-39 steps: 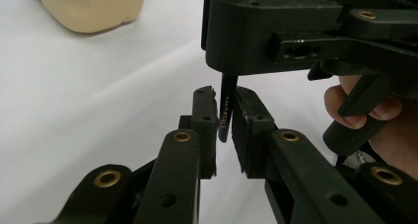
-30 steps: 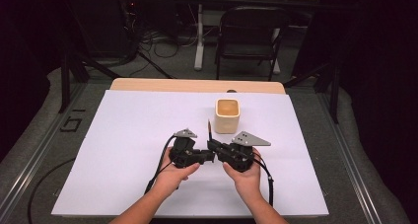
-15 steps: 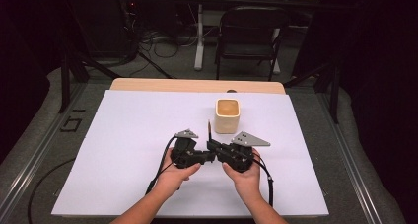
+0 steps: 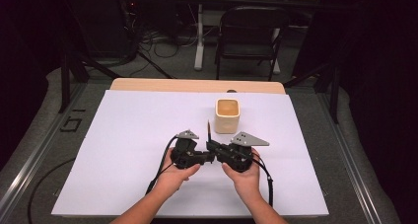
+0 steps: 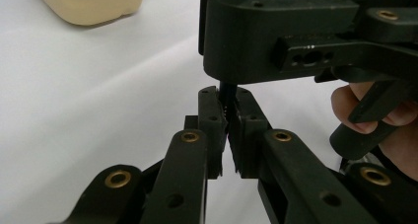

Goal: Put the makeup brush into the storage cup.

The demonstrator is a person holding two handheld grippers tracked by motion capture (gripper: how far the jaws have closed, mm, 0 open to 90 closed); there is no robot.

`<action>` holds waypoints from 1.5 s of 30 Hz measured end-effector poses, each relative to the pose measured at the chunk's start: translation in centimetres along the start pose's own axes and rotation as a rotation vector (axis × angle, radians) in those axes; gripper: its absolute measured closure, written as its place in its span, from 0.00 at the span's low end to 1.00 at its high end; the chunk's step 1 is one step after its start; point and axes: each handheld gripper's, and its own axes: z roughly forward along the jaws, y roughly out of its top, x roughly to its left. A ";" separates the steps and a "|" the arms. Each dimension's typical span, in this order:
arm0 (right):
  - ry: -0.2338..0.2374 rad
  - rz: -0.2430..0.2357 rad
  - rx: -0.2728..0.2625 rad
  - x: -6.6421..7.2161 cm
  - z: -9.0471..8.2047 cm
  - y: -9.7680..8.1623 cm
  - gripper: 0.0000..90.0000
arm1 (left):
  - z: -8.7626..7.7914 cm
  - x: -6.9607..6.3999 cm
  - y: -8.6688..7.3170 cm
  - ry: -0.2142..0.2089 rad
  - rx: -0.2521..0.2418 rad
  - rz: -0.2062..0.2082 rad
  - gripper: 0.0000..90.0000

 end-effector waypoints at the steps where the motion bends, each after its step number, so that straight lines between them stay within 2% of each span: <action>1: -0.002 -0.001 0.002 0.0 0.0 0.0 0.92 | 0.0 0.0 0.0 0.006 0.003 0.003 0.94; 6: -0.021 0.002 0.001 -0.2 0.0 0.0 0.78 | -0.3 0.2 0.0 0.034 0.011 0.019 0.94; 10: -0.023 0.015 0.005 -0.4 -0.1 0.2 0.71 | -0.3 0.1 -0.1 0.077 0.030 0.061 0.94; 16: -0.032 0.002 -0.010 -0.4 -0.3 0.4 0.65 | 0.0 -0.3 -0.3 0.140 0.063 0.136 0.94; 20: -0.056 0.000 0.001 -0.5 -0.5 0.6 0.61 | 0.1 -0.6 -0.5 0.169 0.083 0.175 0.95; 24: -0.054 0.004 0.000 -0.6 -0.6 0.7 0.63 | 0.3 -0.8 -0.6 0.184 0.099 0.201 0.95; 33: -0.028 0.033 -0.021 -0.7 -0.9 0.9 0.71 | 0.6 -1.2 -0.9 0.203 0.116 0.232 0.95; 45: 0.010 0.092 -0.047 -0.9 -1.5 1.4 0.81 | 1.1 -2.1 -1.2 0.237 0.148 0.301 0.95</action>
